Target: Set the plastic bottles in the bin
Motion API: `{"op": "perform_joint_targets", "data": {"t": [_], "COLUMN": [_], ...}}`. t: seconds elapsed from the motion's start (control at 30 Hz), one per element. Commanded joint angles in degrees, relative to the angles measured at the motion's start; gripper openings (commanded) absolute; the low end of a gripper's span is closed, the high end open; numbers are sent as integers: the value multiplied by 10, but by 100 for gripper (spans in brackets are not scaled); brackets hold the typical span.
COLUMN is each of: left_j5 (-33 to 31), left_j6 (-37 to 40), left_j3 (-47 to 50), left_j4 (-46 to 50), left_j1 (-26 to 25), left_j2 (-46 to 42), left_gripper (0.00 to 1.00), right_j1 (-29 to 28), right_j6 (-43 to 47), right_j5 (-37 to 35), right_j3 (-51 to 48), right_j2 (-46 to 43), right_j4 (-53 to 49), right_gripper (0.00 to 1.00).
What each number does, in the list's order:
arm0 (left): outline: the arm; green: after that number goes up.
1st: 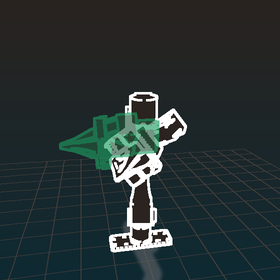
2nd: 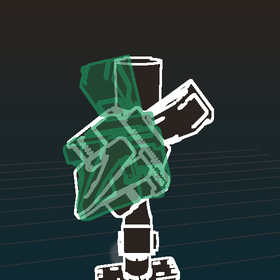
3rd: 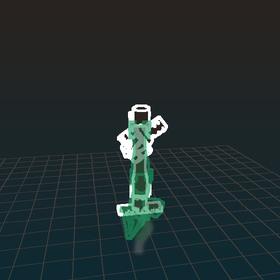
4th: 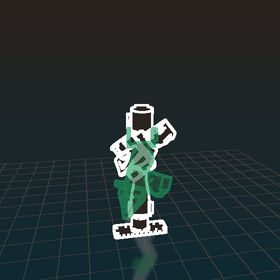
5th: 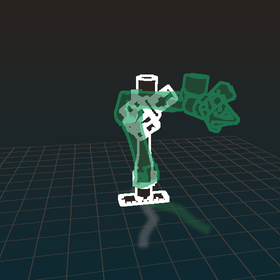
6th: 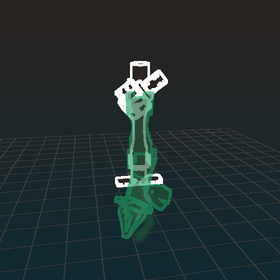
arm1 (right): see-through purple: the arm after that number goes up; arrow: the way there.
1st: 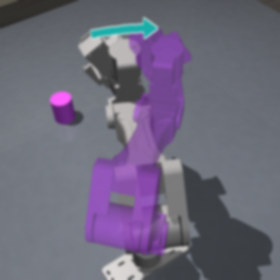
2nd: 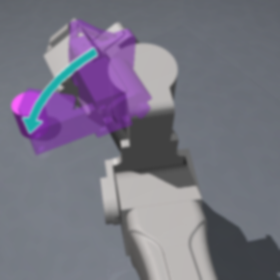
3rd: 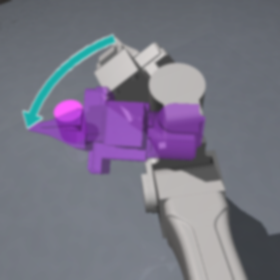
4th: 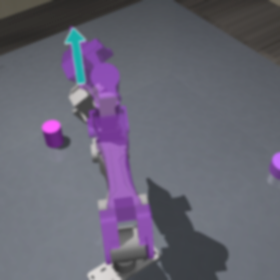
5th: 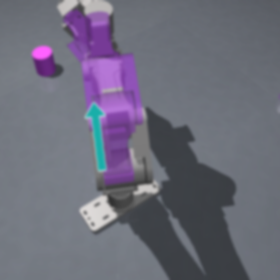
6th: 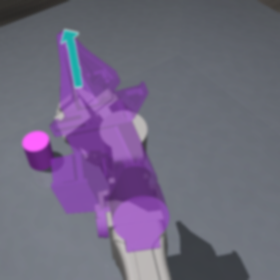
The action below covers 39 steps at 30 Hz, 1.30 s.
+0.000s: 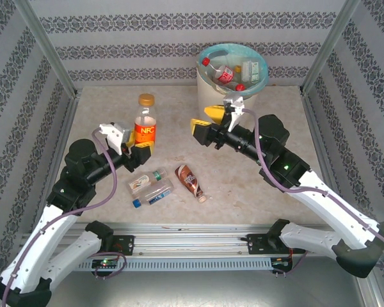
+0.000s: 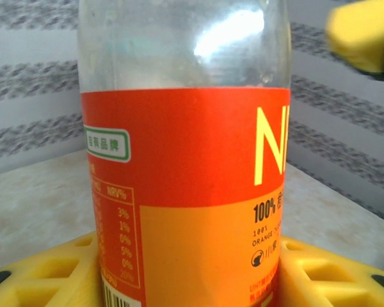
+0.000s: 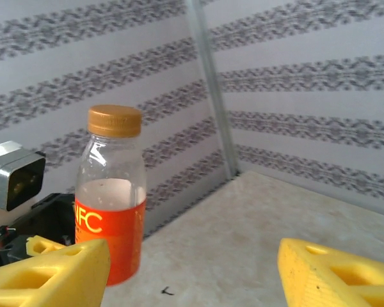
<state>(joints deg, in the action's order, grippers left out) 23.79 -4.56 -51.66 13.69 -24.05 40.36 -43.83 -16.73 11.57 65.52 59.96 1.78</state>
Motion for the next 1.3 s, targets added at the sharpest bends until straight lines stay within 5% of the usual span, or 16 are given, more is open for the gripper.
{"op": "perform_joint_targets", "data": {"t": [0.0, 0.6, 0.83, 0.97, 1.07, 1.17, 1.27], "left_j5": [65, 101, 74, 42, 15, 3, -16], "left_j6": [48, 104, 136, 126, 108, 101, 100], "left_j3": [-34, -79, -84, -73, -51, -30, -13], "left_j4": [-2, 43, 64, 39, -4, -40, -65], "left_j1": [-33, -126, -159, -165, -165, -166, -166], "left_j2": [-2, 46, 59, 55, 43, 28, 16], "left_gripper": [18, 14, 14, 16, 26, 63, 79], "right_j1": [-16, -57, -57, -57, -57, -56, -57], "right_j6": [-4, 14, 13, 19, 25, 36, 65], "right_j5": [74, 130, 148, 151, 135, 109, 67], "right_j3": [22, 91, 94, 93, 87, 86, 100], "right_j2": [14, 61, 66, 63, 56, 48, 42], "right_j4": [46, 50, 43, 37, 38, 32, 8], "right_gripper": [71, 71, 47, 7, 4, 0, 0]}}
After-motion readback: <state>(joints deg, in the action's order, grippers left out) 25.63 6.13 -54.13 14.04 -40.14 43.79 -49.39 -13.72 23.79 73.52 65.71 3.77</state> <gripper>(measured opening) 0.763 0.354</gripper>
